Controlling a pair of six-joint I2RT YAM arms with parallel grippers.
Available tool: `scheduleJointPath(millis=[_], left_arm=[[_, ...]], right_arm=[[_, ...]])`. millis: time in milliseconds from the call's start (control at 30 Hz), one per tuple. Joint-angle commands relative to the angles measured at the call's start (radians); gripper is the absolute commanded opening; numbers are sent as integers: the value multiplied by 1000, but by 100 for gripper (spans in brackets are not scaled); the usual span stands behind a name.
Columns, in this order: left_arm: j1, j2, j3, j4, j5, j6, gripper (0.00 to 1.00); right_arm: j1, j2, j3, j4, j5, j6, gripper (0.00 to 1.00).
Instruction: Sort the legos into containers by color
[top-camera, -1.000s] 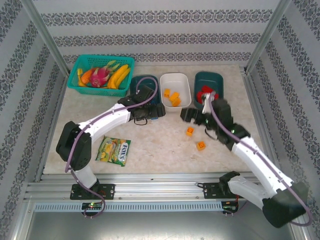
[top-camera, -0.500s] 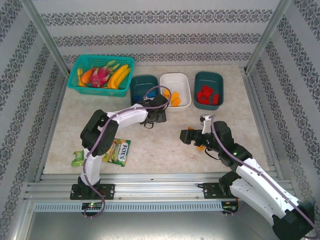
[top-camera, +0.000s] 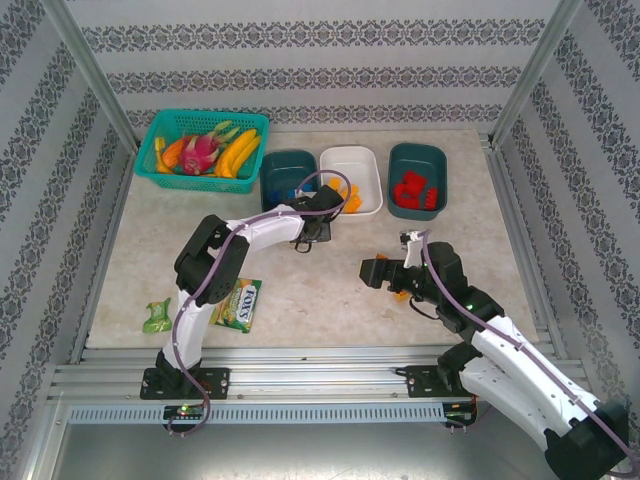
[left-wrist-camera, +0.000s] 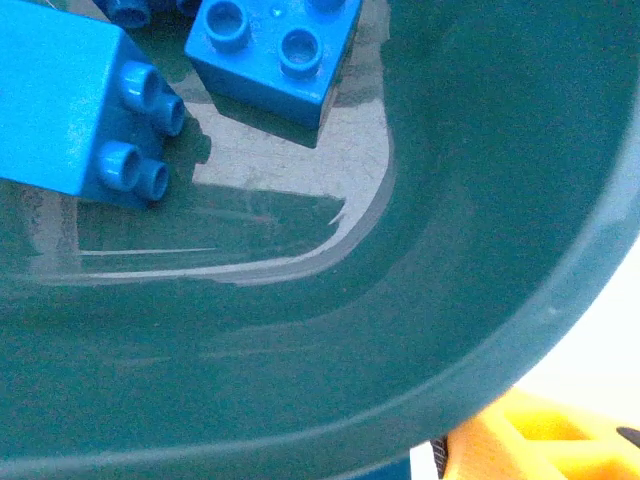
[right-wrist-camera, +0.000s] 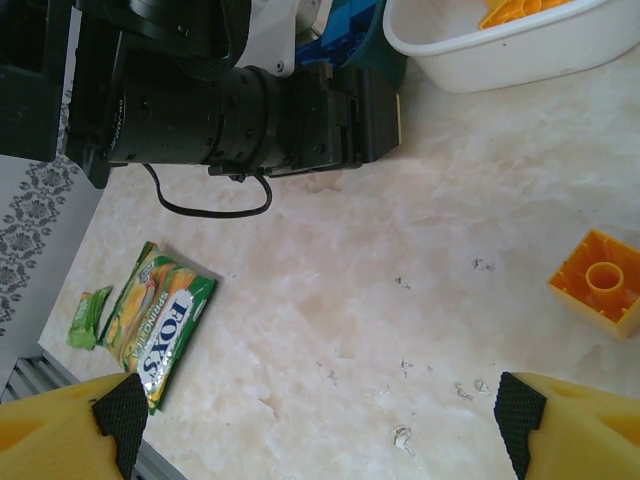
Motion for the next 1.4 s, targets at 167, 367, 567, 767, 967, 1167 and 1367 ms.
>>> scheduleJointPath(millis=[167, 367, 567, 767, 967, 1167, 1367], left_arm=[[-8, 12, 35, -27, -49, 28, 39], [-22, -35, -1, -51, -44, -1, 33], [-83, -200, -74, -110, -27, -62, 32], [-69, -374, -36, -231, -50, -54, 32], [76, -299, 130, -249, 0, 48, 32], [195, -94, 363, -244, 62, 106, 32], [245, 136, 616, -268, 53, 157, 32]], right_arm=[[8, 43, 39, 23, -4, 0, 92], [6, 49, 49, 12, 16, -19, 92], [-5, 46, 122, -41, 32, -62, 92], [-18, 44, 197, -56, 40, -59, 92], [-25, 127, 277, -10, 31, -37, 92], [-40, 290, 388, 97, 13, -1, 92], [-48, 436, 502, 109, 1, 20, 91]])
